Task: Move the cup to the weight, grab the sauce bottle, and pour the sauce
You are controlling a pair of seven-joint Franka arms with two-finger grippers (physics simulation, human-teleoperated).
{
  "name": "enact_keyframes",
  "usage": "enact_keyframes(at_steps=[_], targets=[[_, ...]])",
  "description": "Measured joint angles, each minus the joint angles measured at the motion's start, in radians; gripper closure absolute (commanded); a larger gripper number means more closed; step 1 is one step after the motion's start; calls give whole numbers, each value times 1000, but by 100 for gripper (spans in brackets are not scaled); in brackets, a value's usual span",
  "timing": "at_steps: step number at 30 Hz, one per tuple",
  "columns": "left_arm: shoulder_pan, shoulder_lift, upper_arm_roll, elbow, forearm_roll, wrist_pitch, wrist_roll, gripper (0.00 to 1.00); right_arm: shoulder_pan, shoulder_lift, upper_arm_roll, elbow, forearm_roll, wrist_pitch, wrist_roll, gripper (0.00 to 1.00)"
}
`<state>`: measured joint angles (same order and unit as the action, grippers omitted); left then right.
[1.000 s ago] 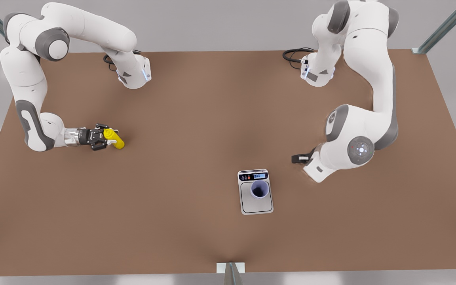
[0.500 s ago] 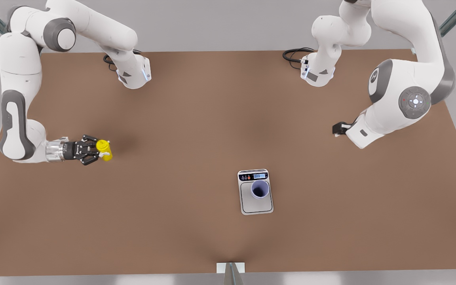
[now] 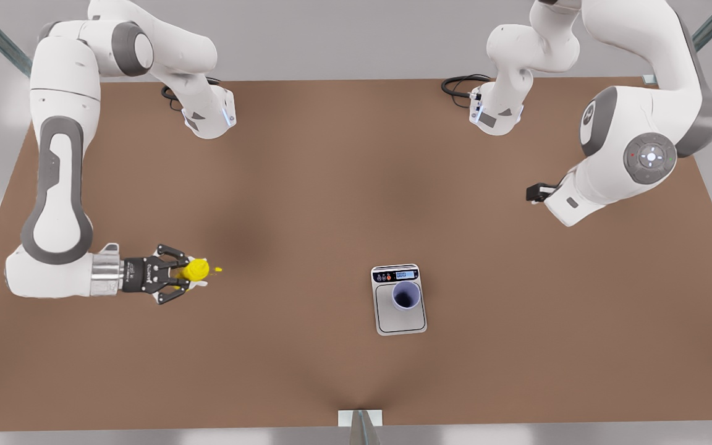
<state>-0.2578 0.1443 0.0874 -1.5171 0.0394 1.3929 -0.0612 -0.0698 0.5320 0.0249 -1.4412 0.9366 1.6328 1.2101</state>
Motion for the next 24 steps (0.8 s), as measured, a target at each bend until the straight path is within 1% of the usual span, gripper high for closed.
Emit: enact_keyframes(at_steps=[2,3,4,6,8,9,10,11,13,14,15,16,19,23,24], targets=[[2,-1,-6,0,-1,-1,-2,0,46,23,47,88,-75,50,87,79],[-2,-2,-7,0,-1,-2,-2,0,94,35,47,142,-114,62,118,79],[-1,-2,-8,0,-1,-3,-2,0,117,34,45,158,-129,95,131,79],[1,0,-8,0,-1,-3,0,0,200,42,22,228,-202,101,147,79],[0,1,-8,0,-1,-3,1,0,382,68,-161,309,-199,96,151,79],[0,2,-8,0,-1,-2,1,0,426,107,-197,374,-198,93,190,79],[0,2,-8,0,-1,-2,1,0,457,155,-213,442,-199,93,225,79],[0,2,-8,0,-1,-3,1,0,501,201,-261,498,-197,99,240,79],[0,2,-8,0,-1,-3,1,0,514,251,-284,554,-192,153,238,79],[1,2,-9,0,-1,-3,0,0,532,279,-340,574,-135,185,238,79],[0,2,-9,0,-1,-3,0,0,571,326,-443,618,-23,197,235,79],[1,2,-11,0,-1,-3,-2,0,603,342,-493,638,31,232,237,79],[-1,0,-14,0,-1,-3,-2,0,675,382,-495,699,40,379,237,79],[0,0,-14,2,-1,-3,-3,0,751,421,-496,746,38,515,225,79],[4,0,-20,2,-1,-3,-3,0,758,434,-508,766,34,548,220,79]])
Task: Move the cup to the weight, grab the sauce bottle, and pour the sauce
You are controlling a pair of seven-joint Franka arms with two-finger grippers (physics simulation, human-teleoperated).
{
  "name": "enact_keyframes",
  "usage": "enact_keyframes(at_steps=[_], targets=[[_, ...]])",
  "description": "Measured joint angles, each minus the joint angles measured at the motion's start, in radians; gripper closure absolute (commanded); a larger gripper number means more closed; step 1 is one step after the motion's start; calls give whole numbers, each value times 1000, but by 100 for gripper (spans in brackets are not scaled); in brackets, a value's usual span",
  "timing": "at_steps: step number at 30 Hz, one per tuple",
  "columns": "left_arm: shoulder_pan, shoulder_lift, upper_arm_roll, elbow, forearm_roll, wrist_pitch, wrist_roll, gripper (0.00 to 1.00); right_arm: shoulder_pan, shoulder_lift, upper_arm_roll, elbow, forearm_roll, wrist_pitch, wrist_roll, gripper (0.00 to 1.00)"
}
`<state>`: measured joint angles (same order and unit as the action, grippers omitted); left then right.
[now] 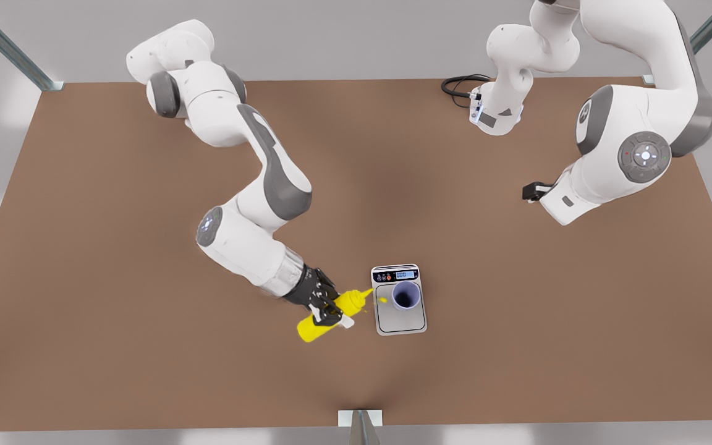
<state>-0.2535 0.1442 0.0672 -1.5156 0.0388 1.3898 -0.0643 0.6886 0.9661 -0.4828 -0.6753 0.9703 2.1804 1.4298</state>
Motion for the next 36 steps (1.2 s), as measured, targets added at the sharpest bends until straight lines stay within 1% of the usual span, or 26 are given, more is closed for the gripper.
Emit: enact_keyframes(at_steps=[3,5,6,8,9,11,14,15,17,20,29,34,36], targets=[[-6,2,-6,0,4,2,1,0,53,70,-32,31,-1,125,-35,79],[-3,2,-6,0,5,0,1,0,102,119,-83,58,1,212,-44,79],[-5,3,-6,0,6,0,1,0,131,146,-87,57,0,286,-47,79],[-4,2,-6,0,7,0,1,0,153,149,-91,59,-1,307,-105,79],[-4,-1,-6,0,7,-1,0,0,161,149,-95,55,-54,313,-147,79],[-4,-2,-6,0,8,-2,1,0,179,157,-85,39,-176,403,-158,79],[-4,-2,-6,0,8,-2,1,0,179,172,-79,22,-310,402,-216,79],[-4,-2,-6,0,8,-2,1,0,179,169,-47,-14,-339,400,-286,79],[-4,0,-6,0,8,-2,1,0,176,171,22,-47,-433,403,-315,79],[-4,0,-6,0,9,-2,1,0,178,191,32,-58,-502,407,-314,79],[-4,5,-6,0,9,0,1,0,179,280,36,-51,-538,480,-299,79],[-4,13,-6,28,9,0,1,0,170,276,36,-46,-527,509,-265,79],[-4,15,-6,31,9,-1,1,0,168,272,48,-40,-523,511,-265,79]])
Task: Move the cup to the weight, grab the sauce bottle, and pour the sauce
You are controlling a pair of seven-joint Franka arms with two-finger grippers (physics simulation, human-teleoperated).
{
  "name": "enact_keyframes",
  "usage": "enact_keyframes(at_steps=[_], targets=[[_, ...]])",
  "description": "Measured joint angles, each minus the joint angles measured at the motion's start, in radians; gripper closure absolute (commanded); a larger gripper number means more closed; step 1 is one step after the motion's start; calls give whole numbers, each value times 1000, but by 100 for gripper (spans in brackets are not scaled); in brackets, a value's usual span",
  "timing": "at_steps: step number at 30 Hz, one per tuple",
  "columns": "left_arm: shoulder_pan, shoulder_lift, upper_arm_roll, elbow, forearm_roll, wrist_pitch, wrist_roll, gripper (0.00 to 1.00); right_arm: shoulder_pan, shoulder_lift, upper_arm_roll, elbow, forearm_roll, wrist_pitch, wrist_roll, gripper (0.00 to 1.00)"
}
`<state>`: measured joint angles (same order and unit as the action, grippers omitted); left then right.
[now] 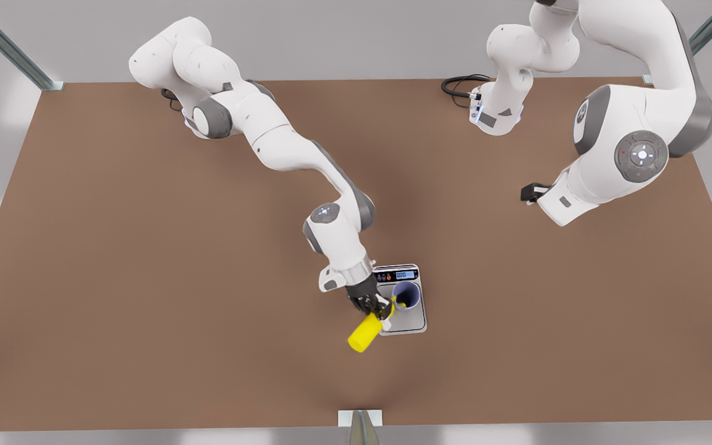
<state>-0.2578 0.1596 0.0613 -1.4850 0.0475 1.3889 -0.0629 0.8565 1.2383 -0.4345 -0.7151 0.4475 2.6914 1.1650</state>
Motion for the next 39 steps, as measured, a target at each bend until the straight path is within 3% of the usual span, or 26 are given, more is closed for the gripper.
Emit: enact_keyframes(at_steps=[4,8,9,12,17,20,24,29,39], targets=[[-1,0,0,0,0,1,0,0,-23,-122,52,-45,82,-10,9,79],[0,0,0,0,0,1,0,0,-92,-274,195,-195,80,-13,7,79],[0,0,0,0,0,0,-1,0,-120,-327,232,-233,83,-59,6,79],[0,0,0,0,-1,-1,-1,0,-169,-424,233,-265,175,-284,-1,79],[0,0,-2,-1,-5,-7,1,0,-262,-554,241,-385,231,-458,-47,79],[0,0,-2,-1,-7,-12,-1,0,-354,-624,328,-457,230,-511,-54,79],[0,-2,-2,0,-7,-30,-2,0,-449,-697,427,-556,244,-514,-57,79],[0,-2,-3,0,-8,-31,-2,0,-470,-713,429,-591,335,-510,-74,79],[4,-2,-17,0,-7,-39,-3,0,-817,-969,608,-1054,693,-549,-129,79]])
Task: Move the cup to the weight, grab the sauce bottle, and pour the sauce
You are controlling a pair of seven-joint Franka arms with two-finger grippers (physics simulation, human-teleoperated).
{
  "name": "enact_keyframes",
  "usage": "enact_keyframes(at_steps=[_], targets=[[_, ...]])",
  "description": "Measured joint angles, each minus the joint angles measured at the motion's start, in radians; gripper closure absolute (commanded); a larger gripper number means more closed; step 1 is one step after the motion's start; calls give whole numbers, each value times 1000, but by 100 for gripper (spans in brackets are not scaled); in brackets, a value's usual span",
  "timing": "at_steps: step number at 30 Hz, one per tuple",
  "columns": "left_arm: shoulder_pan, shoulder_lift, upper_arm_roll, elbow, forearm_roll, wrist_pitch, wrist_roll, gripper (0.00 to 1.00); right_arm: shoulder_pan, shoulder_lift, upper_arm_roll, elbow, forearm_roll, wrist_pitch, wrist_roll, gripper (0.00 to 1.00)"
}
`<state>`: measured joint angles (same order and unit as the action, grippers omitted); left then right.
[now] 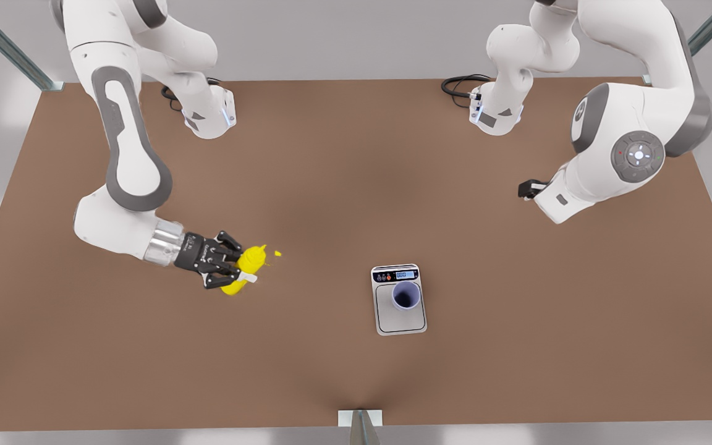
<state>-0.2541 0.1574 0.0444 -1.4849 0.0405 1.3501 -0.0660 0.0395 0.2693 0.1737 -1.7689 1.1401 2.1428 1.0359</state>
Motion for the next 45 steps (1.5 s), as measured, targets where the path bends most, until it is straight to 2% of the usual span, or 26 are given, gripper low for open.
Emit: enact_keyframes(at_steps=[2,4,8,10,15,22,26,31,36,45], targets=[[-8,1,-2,0,2,0,0,0,-41,-18,23,-49,47,-2,1,79],[-3,1,-1,0,3,0,-1,0,-139,-10,110,-80,108,4,-5,79],[-5,2,-3,0,4,0,-2,0,-217,-7,117,-124,205,-71,-3,79],[-5,2,-3,0,3,0,-2,0,-260,-5,110,-141,265,-141,-6,79],[-5,2,-3,0,3,0,1,0,-290,6,-15,-278,362,-372,-218,79],[-5,3,-3,0,6,0,2,0,-366,217,-18,-324,380,-557,-539,79],[-4,5,-3,-6,7,0,3,0,-371,313,-21,-324,374,-545,-528,79],[-4,11,-2,-6,7,-1,5,0,-361,351,-21,-326,367,-507,-531,79],[-4,11,-3,-6,7,-3,5,0,-366,424,-21,-326,365,-501,-653,79],[-5,11,-3,-2,7,-5,3,0,-371,450,-23,-324,354,-475,-688,79]])
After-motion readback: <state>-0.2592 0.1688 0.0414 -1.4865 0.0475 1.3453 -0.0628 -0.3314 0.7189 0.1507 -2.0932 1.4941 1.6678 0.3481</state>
